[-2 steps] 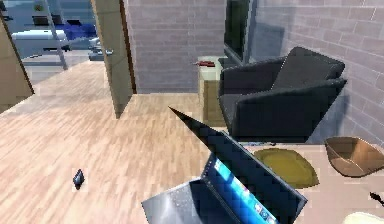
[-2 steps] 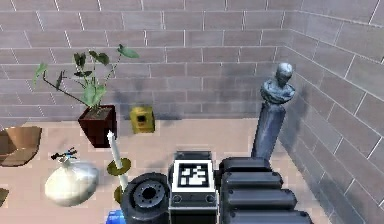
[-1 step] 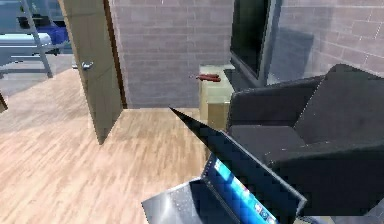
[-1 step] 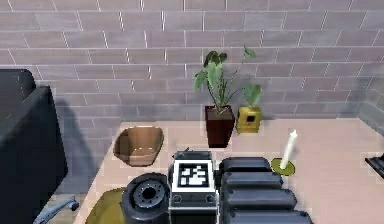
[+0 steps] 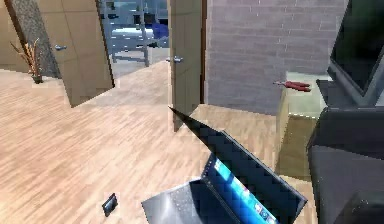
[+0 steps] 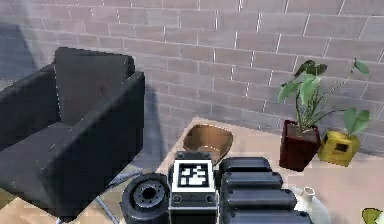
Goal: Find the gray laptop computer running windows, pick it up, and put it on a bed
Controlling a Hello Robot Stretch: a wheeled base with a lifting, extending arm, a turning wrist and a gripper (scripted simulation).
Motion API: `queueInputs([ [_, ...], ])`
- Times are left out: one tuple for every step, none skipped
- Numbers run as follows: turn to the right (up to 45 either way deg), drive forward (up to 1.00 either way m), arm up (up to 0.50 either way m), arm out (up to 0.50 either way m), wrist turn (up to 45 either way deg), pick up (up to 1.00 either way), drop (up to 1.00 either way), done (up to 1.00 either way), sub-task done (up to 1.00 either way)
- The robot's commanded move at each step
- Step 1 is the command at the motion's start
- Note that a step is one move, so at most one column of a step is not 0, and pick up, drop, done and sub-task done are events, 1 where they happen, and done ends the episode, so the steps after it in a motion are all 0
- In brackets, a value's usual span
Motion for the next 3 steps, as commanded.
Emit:
queueInputs([
  [0.0,1.00,0.00,0.00,0.0,0.00,0.00,0.00,0.00],
  [-15.0,0.00,0.00,0.00,0.0,0.00,0.00,0.00,0.00],
  [0.0,0.15,0.00,0.00,0.0,0.00,0.00,0.00,0.00],
])
